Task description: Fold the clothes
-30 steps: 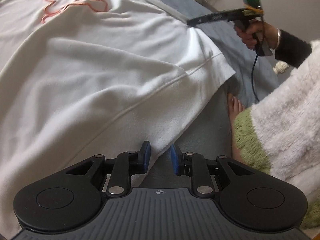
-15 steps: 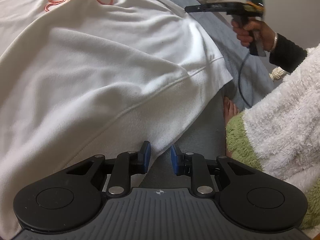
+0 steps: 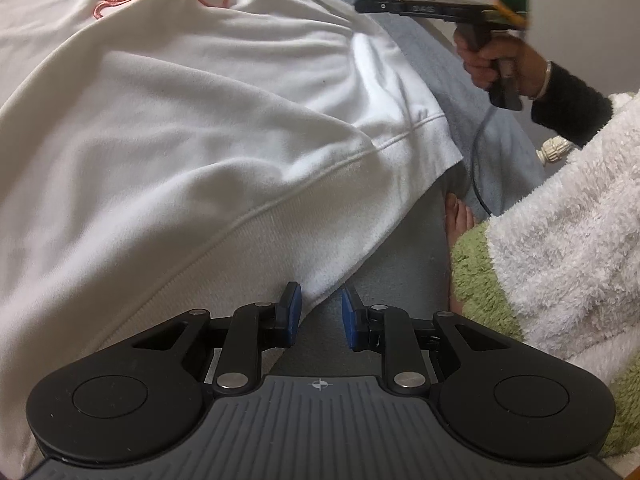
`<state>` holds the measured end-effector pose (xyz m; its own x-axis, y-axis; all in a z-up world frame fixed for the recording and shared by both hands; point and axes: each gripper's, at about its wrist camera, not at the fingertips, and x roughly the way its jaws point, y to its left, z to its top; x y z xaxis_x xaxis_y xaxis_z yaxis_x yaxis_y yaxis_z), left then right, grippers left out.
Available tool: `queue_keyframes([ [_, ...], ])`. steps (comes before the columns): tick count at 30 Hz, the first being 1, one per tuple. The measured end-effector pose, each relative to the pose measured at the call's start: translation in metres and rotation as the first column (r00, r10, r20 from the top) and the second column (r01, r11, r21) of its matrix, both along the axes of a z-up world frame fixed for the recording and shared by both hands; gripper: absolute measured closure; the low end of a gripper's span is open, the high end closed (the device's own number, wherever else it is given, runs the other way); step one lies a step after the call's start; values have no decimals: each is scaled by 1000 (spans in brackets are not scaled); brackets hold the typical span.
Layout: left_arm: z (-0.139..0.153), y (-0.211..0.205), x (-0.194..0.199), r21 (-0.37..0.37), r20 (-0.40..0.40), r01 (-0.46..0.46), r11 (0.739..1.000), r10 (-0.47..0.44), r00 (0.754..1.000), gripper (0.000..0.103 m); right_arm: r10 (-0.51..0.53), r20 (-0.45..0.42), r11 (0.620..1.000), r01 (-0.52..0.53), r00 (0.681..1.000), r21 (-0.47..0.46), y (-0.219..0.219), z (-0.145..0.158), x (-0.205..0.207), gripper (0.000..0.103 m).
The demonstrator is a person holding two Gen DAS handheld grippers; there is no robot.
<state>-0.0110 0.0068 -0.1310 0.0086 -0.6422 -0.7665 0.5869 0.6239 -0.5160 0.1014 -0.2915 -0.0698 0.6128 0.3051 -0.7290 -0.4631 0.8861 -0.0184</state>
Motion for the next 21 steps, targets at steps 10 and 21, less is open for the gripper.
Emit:
queue_keyframes([
  [10,-2,4,-2,-7,-4,7,1000,-7,1000,81,87,-6,996,-88,996,-19,62,-34,17,103],
  [21,-7,8,-1,-39,-16,12,999,-13,1000,81,247,-51,969,-247,968,6,81,-34,-4,103],
])
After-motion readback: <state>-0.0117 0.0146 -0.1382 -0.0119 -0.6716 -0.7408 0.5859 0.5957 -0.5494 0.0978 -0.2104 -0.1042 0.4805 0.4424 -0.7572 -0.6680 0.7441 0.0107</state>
